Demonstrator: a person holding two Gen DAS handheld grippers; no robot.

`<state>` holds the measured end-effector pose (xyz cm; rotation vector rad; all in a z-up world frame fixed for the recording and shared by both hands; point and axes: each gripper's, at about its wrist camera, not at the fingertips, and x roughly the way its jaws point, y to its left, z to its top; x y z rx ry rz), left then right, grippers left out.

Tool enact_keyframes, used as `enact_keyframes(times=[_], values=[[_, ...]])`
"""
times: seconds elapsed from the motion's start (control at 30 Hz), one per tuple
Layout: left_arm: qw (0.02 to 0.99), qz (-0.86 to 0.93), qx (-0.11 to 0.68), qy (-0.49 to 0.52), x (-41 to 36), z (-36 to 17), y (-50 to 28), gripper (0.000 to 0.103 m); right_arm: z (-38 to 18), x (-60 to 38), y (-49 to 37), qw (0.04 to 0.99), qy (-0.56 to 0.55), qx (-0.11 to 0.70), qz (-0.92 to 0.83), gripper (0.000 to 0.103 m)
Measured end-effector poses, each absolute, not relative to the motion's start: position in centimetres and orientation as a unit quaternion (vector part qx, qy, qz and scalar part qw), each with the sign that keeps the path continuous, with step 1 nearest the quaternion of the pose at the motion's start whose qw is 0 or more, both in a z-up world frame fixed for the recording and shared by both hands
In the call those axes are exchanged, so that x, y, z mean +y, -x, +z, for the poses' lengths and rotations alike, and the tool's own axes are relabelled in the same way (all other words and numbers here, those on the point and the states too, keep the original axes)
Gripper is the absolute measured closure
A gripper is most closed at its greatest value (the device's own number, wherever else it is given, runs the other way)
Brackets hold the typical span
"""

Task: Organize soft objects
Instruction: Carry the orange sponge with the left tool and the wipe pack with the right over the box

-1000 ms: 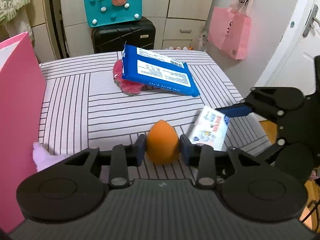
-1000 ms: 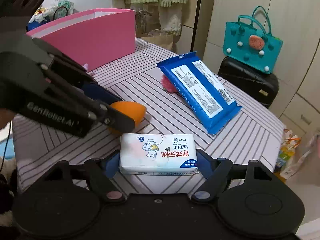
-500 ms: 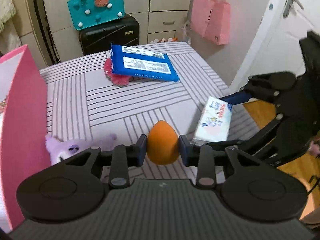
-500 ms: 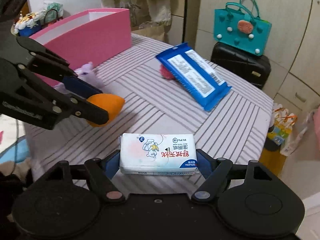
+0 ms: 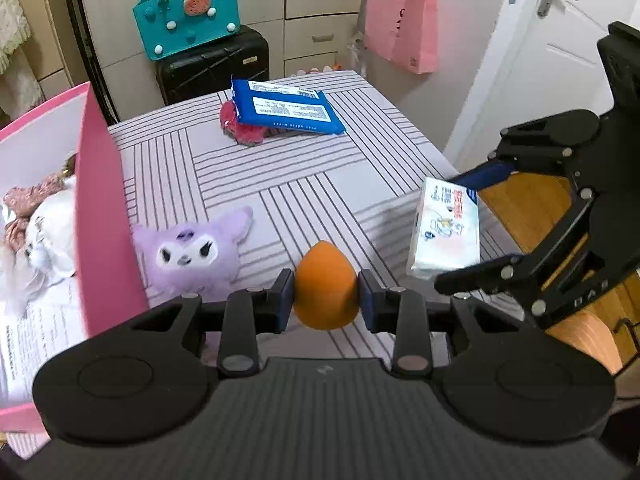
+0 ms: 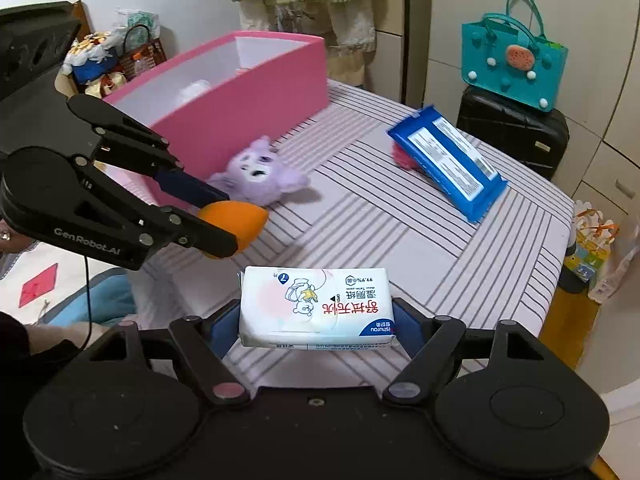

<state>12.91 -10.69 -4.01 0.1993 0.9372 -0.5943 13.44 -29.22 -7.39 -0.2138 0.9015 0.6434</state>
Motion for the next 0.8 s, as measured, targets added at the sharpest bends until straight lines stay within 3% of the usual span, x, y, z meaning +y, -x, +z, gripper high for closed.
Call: enact_keyframes(times=[0.3, 0.8], values=[[0.833, -0.301, 0.457, -0.079, -6.1, -1.0, -10.9, 0.070, -4.2, -26.7, -11.5, 0.840, 0.103, 0.423, 0.324, 0.021], [0.890, -0.222, 0.392, -0.072, 5.1, 4.8, -11.2, 0.070, 0.1, -20.3, -12.4, 0.839, 0.121, 0.379, 0.370, 0.021]])
